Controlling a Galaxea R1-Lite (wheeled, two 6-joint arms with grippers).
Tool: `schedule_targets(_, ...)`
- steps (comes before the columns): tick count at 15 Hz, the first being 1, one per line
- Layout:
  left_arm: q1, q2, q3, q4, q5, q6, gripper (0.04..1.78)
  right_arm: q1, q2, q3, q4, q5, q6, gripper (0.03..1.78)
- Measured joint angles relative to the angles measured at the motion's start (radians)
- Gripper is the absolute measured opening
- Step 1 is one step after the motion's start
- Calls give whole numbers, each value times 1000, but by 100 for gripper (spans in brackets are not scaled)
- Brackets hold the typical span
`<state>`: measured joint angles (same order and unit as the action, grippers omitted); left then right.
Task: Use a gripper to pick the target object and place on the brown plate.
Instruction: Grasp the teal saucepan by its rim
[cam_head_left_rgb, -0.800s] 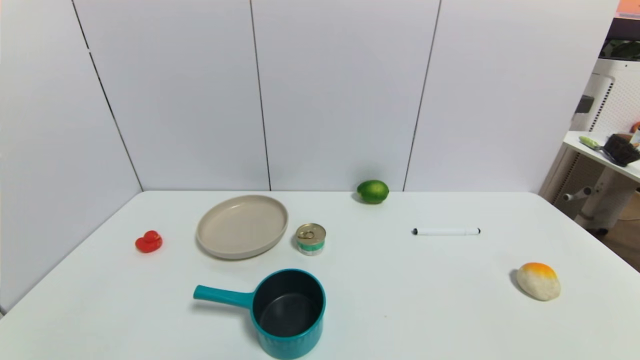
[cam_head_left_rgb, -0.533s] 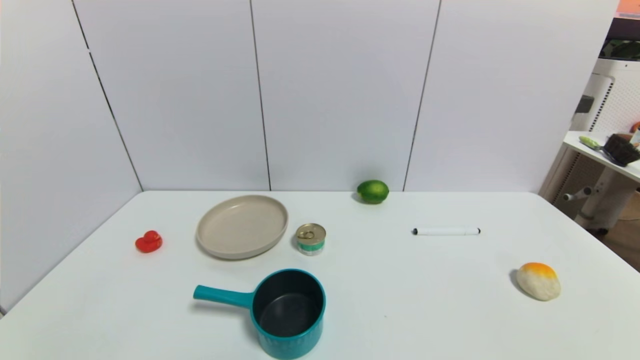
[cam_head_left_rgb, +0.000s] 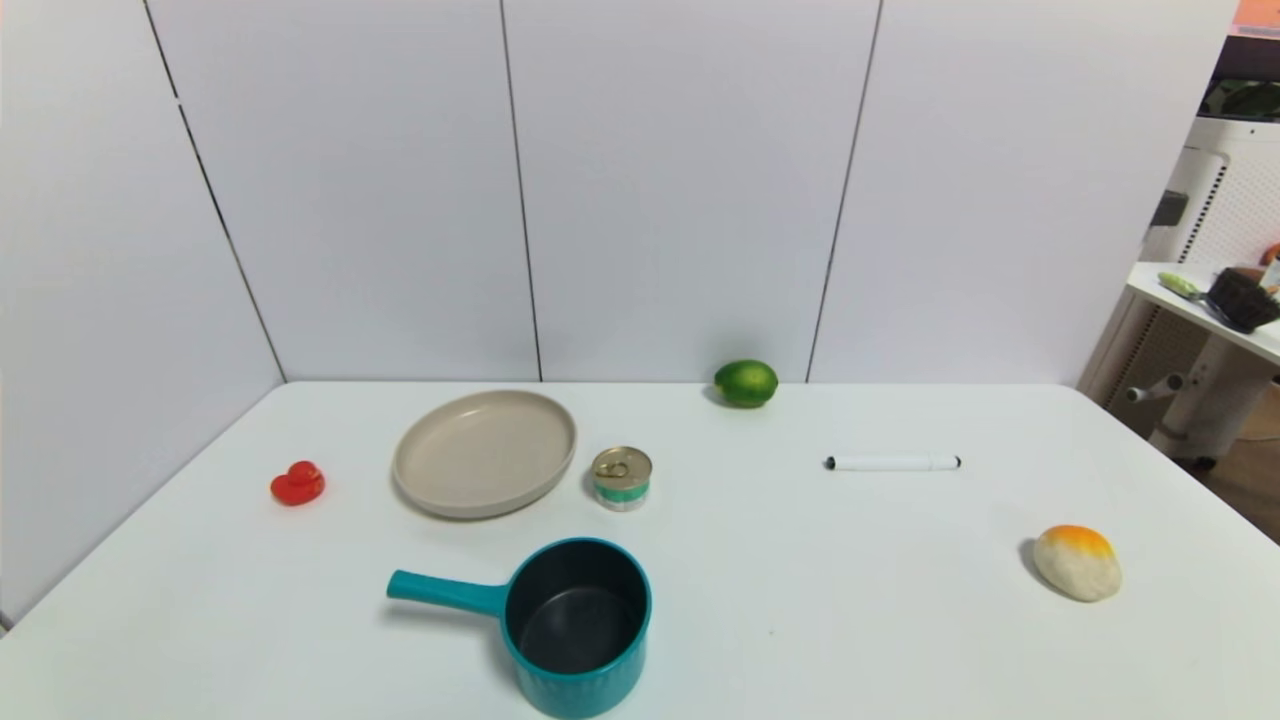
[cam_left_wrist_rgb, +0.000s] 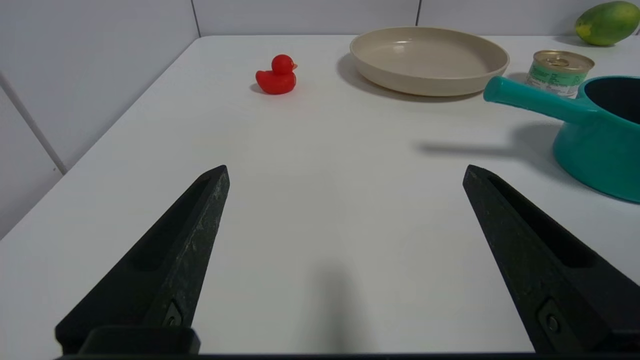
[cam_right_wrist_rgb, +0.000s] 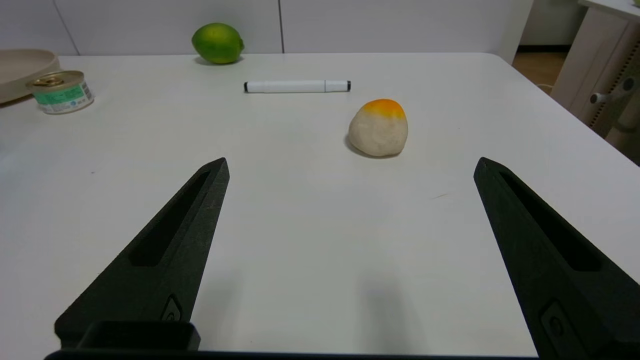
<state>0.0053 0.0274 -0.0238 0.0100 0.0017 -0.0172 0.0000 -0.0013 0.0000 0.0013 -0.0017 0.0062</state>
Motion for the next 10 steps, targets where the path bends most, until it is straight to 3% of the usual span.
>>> schedule_targets(3,-17,170,-120,-17,0,11,169,0,0,0,0,0,0,169)
schedule_targets(6,-49,466,-382,-7,-2,59,169,0,0,0,0,-1,0,169)
schedule_targets(10,-114,899,-745,11,-76,326,169,0,0,0,0,-1,0,169)
